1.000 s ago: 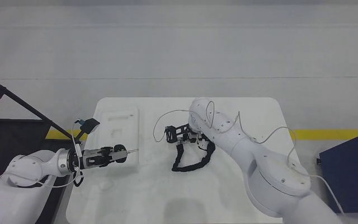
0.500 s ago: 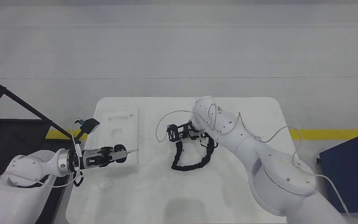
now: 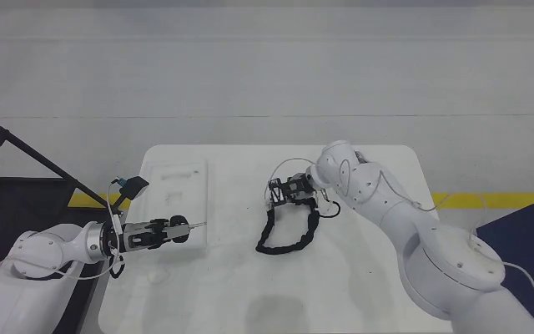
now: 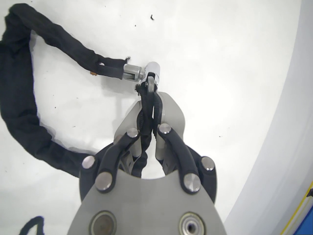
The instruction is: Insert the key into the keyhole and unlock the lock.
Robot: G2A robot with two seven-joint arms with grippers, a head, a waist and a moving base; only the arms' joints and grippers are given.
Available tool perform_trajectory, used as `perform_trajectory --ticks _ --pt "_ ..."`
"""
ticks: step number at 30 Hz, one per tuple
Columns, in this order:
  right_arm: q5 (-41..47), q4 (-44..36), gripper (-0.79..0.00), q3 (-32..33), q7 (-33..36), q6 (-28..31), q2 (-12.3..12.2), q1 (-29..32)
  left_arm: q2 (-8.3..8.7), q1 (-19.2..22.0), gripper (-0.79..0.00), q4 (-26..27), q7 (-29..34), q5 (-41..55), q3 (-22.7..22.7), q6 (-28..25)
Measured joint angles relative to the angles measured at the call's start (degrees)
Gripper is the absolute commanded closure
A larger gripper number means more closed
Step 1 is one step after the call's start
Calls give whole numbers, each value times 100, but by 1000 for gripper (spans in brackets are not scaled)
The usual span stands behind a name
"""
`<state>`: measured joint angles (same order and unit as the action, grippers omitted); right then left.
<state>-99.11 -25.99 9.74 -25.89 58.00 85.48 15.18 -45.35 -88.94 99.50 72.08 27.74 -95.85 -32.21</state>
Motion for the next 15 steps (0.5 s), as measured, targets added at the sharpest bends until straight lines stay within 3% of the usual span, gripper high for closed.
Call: perform_trajectory --ticks 8,15 --pt "-1177 -281 0 0 -2223 0 -464 -55 0 0 0 0 0 0 0 0" --pt "34 -1644 0 0 -2039 0 -1127 187 0 0 0 0 0 0 0 0"
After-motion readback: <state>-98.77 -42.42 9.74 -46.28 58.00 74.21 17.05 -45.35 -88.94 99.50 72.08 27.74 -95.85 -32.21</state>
